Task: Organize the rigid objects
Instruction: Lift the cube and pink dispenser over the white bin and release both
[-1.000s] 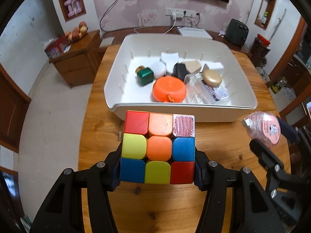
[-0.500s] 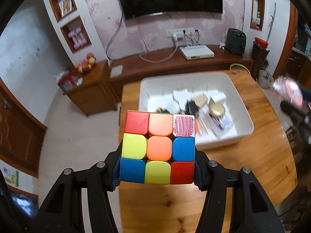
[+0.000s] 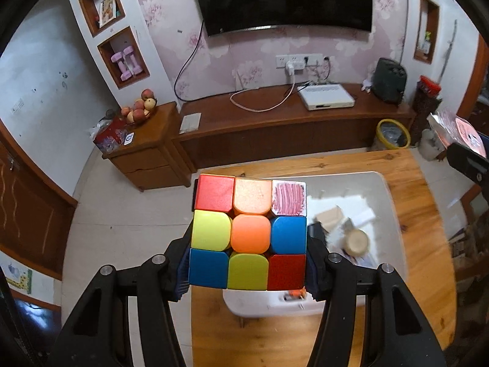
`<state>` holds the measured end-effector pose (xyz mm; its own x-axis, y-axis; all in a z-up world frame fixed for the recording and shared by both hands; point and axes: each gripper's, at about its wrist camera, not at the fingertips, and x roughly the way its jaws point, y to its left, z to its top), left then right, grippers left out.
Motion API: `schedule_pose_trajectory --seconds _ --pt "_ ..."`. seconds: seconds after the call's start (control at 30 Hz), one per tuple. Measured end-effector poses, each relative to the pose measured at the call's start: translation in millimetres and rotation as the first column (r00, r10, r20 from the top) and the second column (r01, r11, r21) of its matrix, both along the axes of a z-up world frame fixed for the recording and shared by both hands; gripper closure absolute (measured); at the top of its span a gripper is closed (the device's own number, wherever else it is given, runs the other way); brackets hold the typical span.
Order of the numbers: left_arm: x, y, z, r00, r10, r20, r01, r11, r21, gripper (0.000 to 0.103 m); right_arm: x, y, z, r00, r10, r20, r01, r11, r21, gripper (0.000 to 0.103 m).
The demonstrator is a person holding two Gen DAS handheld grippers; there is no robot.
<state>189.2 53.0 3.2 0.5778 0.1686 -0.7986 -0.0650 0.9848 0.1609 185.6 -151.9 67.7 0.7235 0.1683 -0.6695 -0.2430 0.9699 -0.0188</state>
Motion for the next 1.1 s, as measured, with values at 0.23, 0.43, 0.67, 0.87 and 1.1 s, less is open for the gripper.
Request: schedule_pose_trajectory --seconds 0.23,0.43,0.67,0.87,1.1 --pt "63.5 3.4 -74.2 0.989 0.059 -0.138 -0.062 0.998 -0.017 0.043 68.4 17.2 -73.8 0.985 -0.036 -0.168 0.028 0.998 -0.049 0.039" --pt "95.0 5.2 -131.7 0.959 0.104 -0.263 -0.124 0.990 -0.063 0.043 100.9 30.1 -148.9 0.952 -0.045 -0.302 0.020 0.996 -0.086 0.039" --pt "110.5 -1.3 -154.3 0.952 0.105 -0.286 -0.127 0.990 -0.061 0.043 123.4 38.6 -204.5 0.913 -0.054 -0.404 0.011 0.994 -0.108 0.039" --pt "113.1 0.1 -165.9 0.943 0.116 -0.313 -0.143 0.988 -0.064 0.043 133.3 42.5 -226.4 0.893 -0.070 -0.445 0.009 0.990 -0.138 0.039" --pt "111.5 8.7 -170.5 0.932 0.125 -0.340 -0.179 0.975 -0.132 0.042 128.1 41.2 -231.5 0.879 -0.044 -0.474 -0.007 0.994 -0.105 0.037"
